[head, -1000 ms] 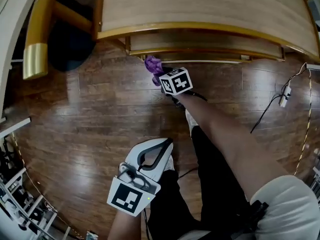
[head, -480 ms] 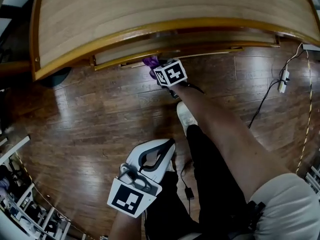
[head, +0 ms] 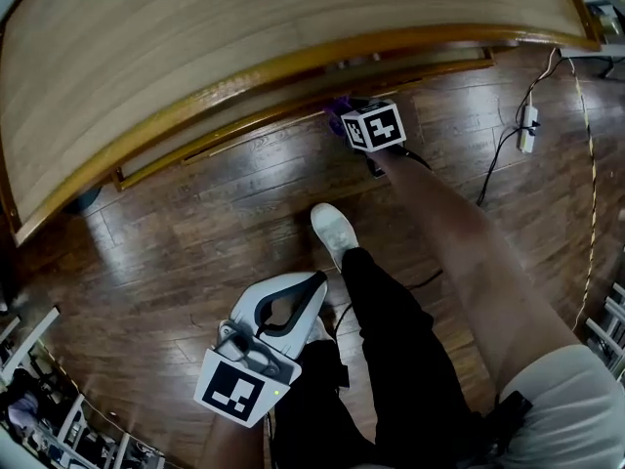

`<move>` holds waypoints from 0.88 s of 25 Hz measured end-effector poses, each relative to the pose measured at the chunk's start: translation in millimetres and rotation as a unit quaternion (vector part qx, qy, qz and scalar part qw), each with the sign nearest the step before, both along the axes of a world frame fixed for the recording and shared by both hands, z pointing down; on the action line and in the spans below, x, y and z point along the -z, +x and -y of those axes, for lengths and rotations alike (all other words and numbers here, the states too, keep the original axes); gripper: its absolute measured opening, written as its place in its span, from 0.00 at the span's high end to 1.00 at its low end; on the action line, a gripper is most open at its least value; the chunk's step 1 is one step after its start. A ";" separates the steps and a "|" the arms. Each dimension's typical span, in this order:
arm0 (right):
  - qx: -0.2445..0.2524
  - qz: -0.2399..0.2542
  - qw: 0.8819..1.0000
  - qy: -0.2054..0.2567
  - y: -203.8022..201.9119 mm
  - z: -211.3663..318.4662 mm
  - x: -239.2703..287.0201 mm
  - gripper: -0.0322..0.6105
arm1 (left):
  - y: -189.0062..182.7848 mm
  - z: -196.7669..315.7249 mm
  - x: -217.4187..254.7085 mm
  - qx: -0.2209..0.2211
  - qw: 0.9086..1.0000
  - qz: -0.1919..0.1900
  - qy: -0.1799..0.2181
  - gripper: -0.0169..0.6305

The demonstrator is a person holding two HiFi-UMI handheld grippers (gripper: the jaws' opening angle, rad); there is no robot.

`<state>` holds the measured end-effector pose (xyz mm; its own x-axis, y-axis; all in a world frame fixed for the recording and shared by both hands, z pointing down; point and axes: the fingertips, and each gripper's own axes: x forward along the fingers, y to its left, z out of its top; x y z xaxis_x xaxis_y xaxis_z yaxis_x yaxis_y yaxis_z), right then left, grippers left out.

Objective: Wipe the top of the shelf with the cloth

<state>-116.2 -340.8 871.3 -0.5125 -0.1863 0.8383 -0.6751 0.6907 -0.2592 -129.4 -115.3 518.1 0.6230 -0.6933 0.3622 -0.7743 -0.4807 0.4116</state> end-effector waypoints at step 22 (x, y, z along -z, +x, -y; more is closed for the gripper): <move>0.085 -0.032 0.996 0.000 19.7 -88.7 -21.4 0.79 | -23.7 -2.1 1.3 0.029 0.999 0.019 0.026 0.95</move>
